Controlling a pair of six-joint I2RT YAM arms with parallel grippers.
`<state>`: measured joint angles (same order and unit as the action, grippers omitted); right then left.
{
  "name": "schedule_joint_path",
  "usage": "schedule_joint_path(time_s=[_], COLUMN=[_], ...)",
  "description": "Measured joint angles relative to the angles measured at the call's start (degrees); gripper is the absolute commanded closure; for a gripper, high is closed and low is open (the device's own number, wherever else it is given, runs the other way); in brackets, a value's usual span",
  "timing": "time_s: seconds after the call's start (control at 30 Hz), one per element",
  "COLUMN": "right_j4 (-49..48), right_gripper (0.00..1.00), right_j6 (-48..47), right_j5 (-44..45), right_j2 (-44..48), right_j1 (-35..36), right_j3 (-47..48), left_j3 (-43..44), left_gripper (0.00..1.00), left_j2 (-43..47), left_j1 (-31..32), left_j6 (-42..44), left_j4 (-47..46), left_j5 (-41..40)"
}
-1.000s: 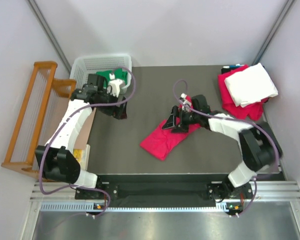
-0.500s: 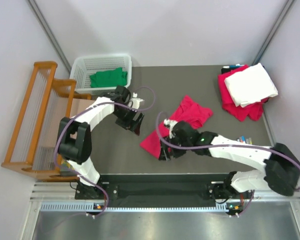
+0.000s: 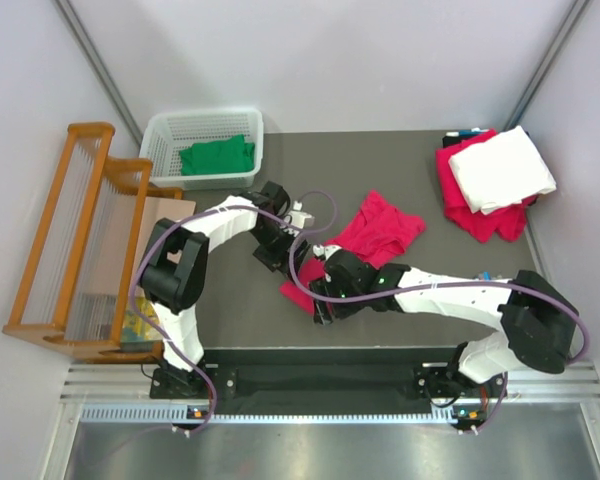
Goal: Fold and stack the t-shirts
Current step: Fold the tshirt
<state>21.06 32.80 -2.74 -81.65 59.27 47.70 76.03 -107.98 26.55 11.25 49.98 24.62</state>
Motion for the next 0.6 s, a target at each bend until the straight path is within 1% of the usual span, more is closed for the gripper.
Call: schedule_joint_path(time_s=[0.13,0.6], right_j4=[-0.46,-2.58], right_gripper=[0.38,0.45], right_j6=[0.28,0.85], right_j5=[0.57,1.18], right_j2=[-1.55,-6.67], right_j1=[0.00,0.00], right_j3=[0.74,0.83], left_j3=[0.63,0.92], left_gripper=[0.11,0.16], left_j2=[-2.93,-4.42], left_j1=[0.24,0.02], left_j6=[-0.04,-0.59], left_j4=[1.14,3.23], left_j5=[1.05,7.54])
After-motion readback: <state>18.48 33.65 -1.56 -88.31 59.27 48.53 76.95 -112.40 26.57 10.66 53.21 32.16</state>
